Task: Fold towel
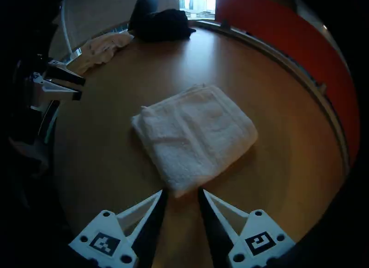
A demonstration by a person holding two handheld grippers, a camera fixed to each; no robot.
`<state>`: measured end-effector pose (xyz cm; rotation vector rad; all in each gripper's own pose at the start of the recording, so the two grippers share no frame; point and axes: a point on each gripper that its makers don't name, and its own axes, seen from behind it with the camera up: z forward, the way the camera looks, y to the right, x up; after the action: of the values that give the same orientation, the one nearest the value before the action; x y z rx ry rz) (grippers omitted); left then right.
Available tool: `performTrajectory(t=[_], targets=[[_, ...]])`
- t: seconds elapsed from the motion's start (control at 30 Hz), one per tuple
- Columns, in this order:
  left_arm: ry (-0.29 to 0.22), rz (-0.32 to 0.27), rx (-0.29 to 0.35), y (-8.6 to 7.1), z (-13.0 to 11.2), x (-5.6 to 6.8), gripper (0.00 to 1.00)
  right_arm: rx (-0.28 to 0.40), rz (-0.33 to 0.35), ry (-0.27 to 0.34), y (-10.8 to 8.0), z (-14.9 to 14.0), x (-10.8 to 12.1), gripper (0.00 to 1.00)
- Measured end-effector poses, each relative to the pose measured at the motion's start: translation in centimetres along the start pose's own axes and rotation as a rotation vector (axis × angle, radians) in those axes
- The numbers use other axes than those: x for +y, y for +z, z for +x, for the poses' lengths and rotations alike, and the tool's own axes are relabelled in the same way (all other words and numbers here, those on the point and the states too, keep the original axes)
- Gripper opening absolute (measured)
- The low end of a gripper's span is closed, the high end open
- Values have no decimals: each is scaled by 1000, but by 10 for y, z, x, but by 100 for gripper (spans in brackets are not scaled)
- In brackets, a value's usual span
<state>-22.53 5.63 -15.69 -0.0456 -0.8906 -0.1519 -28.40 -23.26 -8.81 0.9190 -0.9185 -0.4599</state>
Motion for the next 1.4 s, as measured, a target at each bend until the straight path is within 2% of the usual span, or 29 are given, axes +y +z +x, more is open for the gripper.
performTrajectory(t=[0.13, 0.4, 0.6, 0.9, 1.1, 1.4], targets=[[0, -1, 1, -1, 0, 1, 92, -3, -7, 3, 3, -2, -1, 38], [1, -3, 2, -1, -1, 2, 92, 6, -24, 14, 1, -4, 2, 7], [1, -6, 4, -2, -2, 3, 91, 9, -25, 10, -2, -5, 2, 4], [-2, -13, 10, 2, -1, 3, 91, 42, -40, 11, -16, 13, 10, 3], [13, -16, 19, 3, 5, 1, 91, 83, -53, -2, -34, 40, 20, 3], [30, -30, 36, 1, 19, 3, 91, 162, -69, -46, -66, 99, 33, 3]])
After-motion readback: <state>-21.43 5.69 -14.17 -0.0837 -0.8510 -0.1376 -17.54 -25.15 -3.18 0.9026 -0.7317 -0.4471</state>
